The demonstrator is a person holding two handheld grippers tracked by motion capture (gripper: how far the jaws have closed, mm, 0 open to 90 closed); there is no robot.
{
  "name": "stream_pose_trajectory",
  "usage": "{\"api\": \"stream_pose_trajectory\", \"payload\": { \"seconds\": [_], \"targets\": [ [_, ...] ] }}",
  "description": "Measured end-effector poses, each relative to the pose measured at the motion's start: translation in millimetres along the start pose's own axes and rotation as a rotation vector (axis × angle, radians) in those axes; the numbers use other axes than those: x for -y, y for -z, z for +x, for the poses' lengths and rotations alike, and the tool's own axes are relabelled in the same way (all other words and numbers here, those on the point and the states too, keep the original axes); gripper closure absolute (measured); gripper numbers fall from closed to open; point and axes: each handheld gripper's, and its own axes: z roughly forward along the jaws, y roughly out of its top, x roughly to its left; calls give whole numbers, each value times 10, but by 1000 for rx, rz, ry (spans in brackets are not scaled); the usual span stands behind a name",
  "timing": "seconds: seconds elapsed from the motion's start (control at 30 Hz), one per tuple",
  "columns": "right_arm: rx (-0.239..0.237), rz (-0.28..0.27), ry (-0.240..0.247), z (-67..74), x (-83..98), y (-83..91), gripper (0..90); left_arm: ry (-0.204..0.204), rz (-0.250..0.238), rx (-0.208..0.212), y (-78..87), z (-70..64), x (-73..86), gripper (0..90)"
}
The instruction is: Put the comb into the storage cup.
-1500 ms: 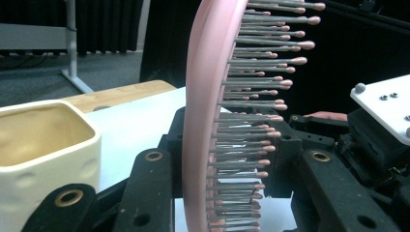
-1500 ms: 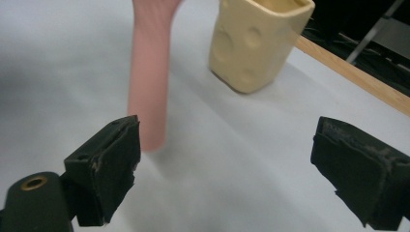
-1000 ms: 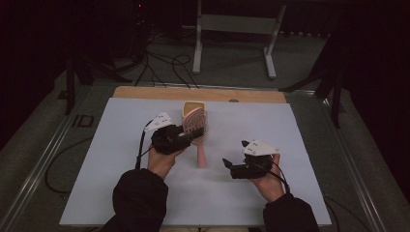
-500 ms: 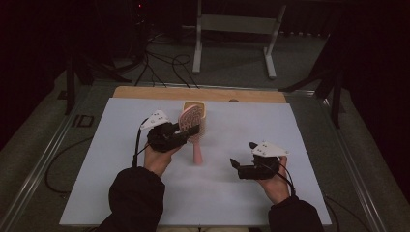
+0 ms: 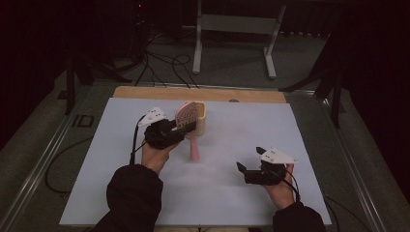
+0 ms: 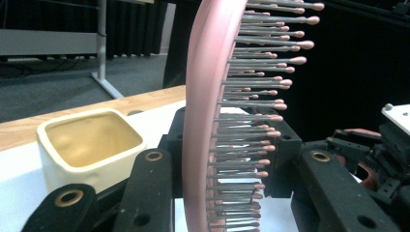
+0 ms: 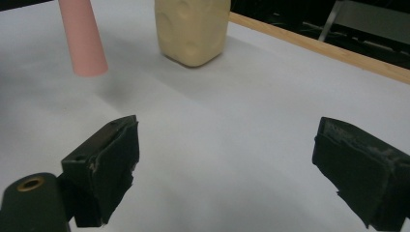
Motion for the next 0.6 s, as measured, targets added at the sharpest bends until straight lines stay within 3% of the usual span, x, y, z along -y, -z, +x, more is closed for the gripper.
{"api": "stream_pose_trajectory", "payload": {
  "seconds": [0.6],
  "targets": [
    [36, -104, -40, -123, 260, 185, 96, -23, -7, -42, 38, 81, -107, 642]
  ]
}}
